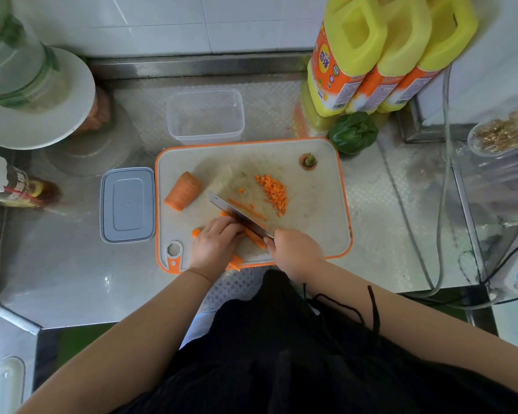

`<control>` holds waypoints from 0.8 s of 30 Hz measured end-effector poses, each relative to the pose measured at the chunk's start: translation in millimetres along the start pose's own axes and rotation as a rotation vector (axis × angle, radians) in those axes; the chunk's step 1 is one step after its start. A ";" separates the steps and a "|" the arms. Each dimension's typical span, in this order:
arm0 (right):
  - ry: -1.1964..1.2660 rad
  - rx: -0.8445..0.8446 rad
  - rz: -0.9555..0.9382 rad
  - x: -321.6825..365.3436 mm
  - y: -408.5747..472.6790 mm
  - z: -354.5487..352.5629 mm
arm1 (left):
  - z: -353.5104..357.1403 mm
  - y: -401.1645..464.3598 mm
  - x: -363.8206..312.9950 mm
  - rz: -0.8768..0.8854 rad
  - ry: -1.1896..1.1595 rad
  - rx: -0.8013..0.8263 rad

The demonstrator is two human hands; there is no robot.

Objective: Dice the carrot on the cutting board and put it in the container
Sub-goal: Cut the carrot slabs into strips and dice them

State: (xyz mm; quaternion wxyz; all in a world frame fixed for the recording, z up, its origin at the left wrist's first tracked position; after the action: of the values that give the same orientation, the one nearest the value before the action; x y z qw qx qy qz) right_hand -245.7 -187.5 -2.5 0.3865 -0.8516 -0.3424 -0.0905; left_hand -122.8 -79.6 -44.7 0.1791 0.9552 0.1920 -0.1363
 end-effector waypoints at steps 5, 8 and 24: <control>0.109 0.023 0.051 -5.3 7.3 -1.9 | -0.5 -0.9 0.9 -0.011 -0.034 0.014; 0.140 0.025 0.062 -13.7 4.9 -5.2 | -1.2 -0.5 1.0 -0.004 -0.034 0.013; 0.006 0.010 0.029 5.9 -8.8 -9.4 | -2.1 2.8 1.1 0.016 -0.020 -0.037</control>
State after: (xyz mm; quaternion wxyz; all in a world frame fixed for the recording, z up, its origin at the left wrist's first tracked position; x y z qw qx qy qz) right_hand -245.9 -187.1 11.7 0.3931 -0.8543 -0.3292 -0.0855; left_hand -120.3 -80.8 -42.3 0.1997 0.9518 0.1852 -0.1409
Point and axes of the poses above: each hand's wrist, its own y-axis towards the middle knuckle, its own z-axis out of the palm, x = y × z, the point moved 5 cm from there along y, towards the middle knuckle, and after that the axes turned 10 degrees about y, right-handed, at the moved point
